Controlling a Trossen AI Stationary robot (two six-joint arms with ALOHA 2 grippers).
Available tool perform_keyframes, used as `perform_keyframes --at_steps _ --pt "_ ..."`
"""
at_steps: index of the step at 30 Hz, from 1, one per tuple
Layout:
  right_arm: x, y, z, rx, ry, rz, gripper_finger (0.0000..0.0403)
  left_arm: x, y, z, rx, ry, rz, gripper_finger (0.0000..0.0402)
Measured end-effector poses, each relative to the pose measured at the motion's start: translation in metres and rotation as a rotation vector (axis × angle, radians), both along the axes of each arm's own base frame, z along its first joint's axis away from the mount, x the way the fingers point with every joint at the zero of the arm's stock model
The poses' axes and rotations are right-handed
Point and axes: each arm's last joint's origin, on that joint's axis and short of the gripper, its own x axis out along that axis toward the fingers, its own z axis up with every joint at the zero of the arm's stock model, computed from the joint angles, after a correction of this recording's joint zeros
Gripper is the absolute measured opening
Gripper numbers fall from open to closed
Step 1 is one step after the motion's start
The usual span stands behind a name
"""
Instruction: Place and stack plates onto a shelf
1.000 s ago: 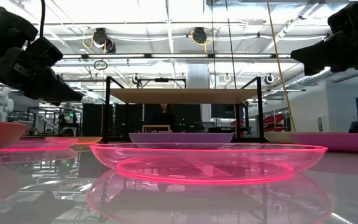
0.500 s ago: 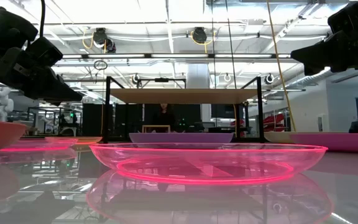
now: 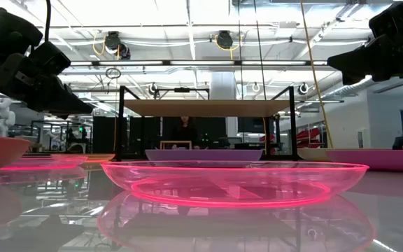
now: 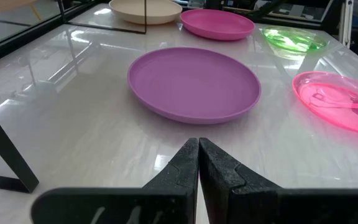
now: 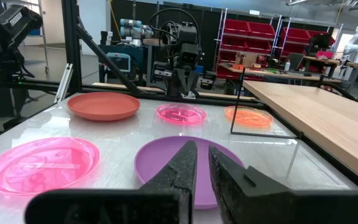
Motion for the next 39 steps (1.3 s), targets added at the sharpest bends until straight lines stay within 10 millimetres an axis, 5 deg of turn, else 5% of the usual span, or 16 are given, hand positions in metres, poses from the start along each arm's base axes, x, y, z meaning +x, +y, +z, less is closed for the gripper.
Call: perform_keyframes --at_steps 39 --pt "0.0000 0.0000 0.0000 -0.154 0.002 0.000 0.0029 0.0000 0.0000 -0.0001 0.000 0.000 0.000 0.0017"
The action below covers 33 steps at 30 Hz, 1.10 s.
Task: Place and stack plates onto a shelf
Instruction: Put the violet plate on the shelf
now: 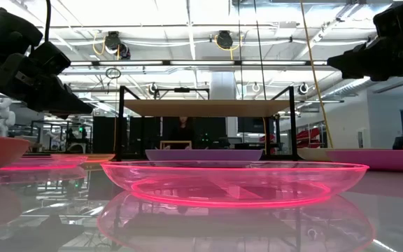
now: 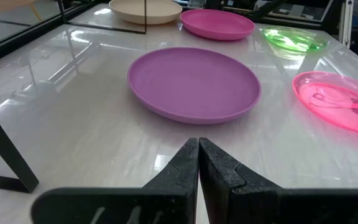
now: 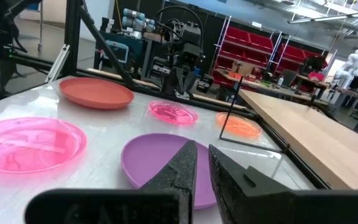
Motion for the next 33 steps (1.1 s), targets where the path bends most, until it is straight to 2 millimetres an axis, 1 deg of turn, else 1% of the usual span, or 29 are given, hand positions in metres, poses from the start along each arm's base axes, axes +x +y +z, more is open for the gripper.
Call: perform_keyframes --at_steps 3,5,8,12,16,20,25,27,33 --pt "0.000 0.000 0.001 0.036 -0.007 0.001 0.0029 0.000 0.000 0.000 0.000 0.000 0.000 0.0017" --pt "0.000 0.000 0.003 0.106 -0.037 0.002 0.0029 0.000 0.000 0.000 0.000 0.000 0.000 0.0017" --pt "-0.001 0.000 0.012 0.207 -0.132 0.012 0.0029 0.000 0.000 0.000 0.000 0.000 0.000 0.0017" --pt "-0.004 0.000 0.028 0.228 -0.296 0.034 0.0029 0.000 0.000 0.000 0.000 0.000 0.000 0.0017" --pt "-0.010 0.000 0.043 0.298 -0.467 0.069 0.0029 0.000 0.000 0.000 0.000 0.000 0.000 0.0017" --pt "-0.015 0.000 0.051 0.348 -0.558 0.095 0.0029 0.000 0.000 0.000 0.000 0.000 0.001 0.0017" --pt "-0.018 -0.002 0.056 0.499 -0.623 0.116 0.0029 0.000 0.000 0.000 0.000 0.000 0.000 0.0017" --pt "-0.018 -0.002 0.057 0.518 -0.626 0.108 0.0029 0.000 0.000 0.000 0.000 0.000 0.001 0.0017" --pt "-0.004 -0.002 0.046 0.536 -0.467 0.067 0.0029 0.000 0.000 0.000 0.000 0.000 0.000 0.0017"
